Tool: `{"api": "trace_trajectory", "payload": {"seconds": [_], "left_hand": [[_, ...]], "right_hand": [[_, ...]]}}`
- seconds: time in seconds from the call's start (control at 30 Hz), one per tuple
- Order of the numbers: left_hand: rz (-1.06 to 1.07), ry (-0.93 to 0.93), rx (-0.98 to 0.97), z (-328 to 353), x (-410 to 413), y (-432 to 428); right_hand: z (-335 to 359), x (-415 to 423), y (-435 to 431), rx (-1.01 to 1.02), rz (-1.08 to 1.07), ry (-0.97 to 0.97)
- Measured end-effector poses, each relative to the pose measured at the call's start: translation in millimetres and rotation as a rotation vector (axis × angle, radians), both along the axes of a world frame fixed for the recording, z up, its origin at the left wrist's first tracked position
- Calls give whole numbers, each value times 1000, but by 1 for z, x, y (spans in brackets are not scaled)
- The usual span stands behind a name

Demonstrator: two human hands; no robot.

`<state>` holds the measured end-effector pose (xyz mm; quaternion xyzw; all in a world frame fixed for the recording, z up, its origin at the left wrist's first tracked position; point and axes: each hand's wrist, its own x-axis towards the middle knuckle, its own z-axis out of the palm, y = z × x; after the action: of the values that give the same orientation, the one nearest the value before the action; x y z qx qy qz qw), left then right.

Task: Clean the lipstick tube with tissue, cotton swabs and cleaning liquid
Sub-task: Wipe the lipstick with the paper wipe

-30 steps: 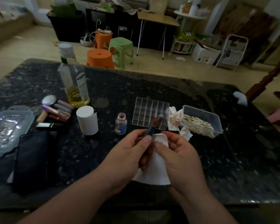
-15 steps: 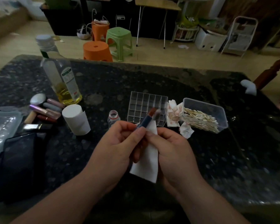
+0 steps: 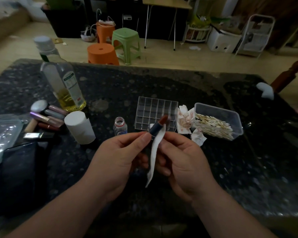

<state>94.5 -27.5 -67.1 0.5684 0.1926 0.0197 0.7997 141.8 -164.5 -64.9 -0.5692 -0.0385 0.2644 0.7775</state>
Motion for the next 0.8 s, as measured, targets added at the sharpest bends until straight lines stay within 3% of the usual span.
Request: {"api": "trace_trajectory", "payload": {"seconds": [0.3,0.43,0.67,0.8], "left_hand": [[-185,120,-21,3,-6,16],[-203,64,-75,3,-6,19],[-92,21,111,-4,-3,13],[-180,26,-113,0,-2,8]], "right_hand": [[-3,5,1,-57,92,-64],[-4,8,6,-40,46,-77],[6,8,3,4,53,-33],[10,12,-2,73,76,-13]]}}
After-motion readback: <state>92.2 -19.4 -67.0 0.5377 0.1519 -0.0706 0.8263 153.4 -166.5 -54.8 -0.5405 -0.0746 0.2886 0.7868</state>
